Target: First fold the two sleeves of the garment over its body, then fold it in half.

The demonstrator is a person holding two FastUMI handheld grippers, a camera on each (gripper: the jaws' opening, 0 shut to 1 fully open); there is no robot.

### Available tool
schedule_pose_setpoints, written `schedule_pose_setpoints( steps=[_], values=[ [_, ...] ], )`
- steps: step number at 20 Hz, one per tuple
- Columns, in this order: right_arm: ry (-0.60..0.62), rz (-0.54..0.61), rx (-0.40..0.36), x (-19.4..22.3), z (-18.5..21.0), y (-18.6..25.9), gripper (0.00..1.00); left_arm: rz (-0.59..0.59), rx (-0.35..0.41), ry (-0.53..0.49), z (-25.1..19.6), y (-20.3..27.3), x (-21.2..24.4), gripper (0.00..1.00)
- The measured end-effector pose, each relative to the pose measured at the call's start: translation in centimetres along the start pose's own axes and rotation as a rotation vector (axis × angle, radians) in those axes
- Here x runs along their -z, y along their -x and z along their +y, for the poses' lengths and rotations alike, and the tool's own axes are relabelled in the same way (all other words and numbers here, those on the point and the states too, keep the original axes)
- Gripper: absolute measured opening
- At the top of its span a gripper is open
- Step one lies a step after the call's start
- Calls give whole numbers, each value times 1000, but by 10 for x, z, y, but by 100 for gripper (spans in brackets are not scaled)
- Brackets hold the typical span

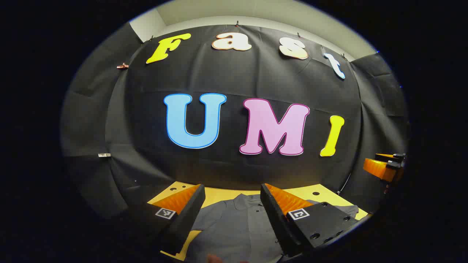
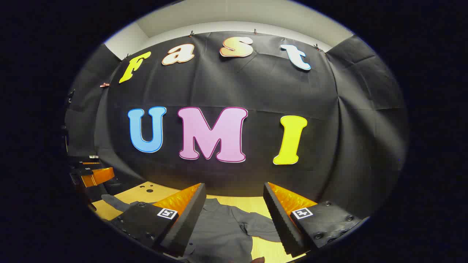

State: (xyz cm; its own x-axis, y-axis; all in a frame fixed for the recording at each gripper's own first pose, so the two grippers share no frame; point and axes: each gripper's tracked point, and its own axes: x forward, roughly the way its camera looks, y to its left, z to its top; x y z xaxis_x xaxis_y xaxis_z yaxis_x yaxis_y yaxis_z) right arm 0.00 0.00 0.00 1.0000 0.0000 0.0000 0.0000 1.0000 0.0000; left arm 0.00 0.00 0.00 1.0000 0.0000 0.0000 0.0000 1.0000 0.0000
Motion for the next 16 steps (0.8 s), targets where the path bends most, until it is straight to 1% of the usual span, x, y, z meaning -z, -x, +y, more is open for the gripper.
schedule_pose_setpoints(
  steps=[6, 16],
  values=[
    [1, 8, 0, 4, -8, -7, 97, -4, 8, -18, -11, -7, -1, 96],
    [-16, 20, -26, 10, -15, -22, 97, 1, -2, -29, -25, -18, 1, 96]
  ],
)
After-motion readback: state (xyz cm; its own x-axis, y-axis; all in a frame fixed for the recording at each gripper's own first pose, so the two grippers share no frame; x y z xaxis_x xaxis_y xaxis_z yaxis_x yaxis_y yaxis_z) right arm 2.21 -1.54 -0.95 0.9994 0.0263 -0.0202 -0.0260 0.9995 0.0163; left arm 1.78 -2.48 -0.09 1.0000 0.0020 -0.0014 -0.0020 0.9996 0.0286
